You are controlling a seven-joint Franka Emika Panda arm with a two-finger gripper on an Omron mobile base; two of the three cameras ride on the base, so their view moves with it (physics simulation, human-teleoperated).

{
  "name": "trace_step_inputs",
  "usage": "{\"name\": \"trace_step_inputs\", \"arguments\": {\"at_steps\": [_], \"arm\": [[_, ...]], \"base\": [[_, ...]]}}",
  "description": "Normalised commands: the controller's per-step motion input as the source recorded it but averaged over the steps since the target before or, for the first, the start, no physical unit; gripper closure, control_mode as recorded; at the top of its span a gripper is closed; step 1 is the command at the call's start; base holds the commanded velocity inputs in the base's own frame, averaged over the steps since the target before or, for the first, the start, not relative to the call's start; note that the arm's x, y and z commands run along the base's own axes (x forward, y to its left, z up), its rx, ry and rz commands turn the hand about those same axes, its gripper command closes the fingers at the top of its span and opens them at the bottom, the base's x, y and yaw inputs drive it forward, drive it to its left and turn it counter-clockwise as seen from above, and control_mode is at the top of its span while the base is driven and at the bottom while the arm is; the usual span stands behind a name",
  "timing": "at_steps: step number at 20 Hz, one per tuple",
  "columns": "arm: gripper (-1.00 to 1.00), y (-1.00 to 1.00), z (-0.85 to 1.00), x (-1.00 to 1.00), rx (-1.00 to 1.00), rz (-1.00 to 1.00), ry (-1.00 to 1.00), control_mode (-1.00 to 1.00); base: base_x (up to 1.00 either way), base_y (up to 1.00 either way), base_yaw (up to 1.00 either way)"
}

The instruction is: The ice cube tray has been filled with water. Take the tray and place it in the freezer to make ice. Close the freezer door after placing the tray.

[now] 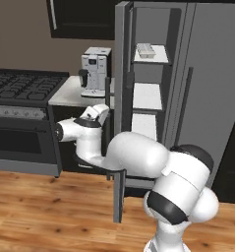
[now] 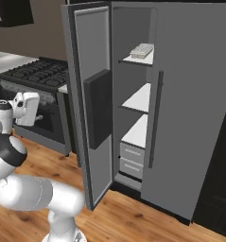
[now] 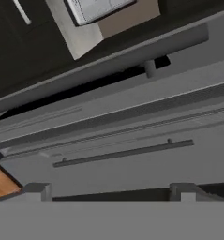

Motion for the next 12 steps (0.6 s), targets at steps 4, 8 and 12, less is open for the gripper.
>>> {"name": "trace_step_inputs", "arguments": {"at_steps": [4,8,12], "arm": [[-1.0,0.15,-0.27,0.29,-0.18,0.0,0.0,-1.0],[-1.0,0.23,-0.16,0.18,-0.14,0.0,0.0,-1.0],[-1.0,0.03,-0.14,0.28,-0.09,0.0,0.0,-1.0]], "base": [[0.0,0.0,0.0],[0.0,0.0,0.0],[0.0,0.0,0.0]]}}
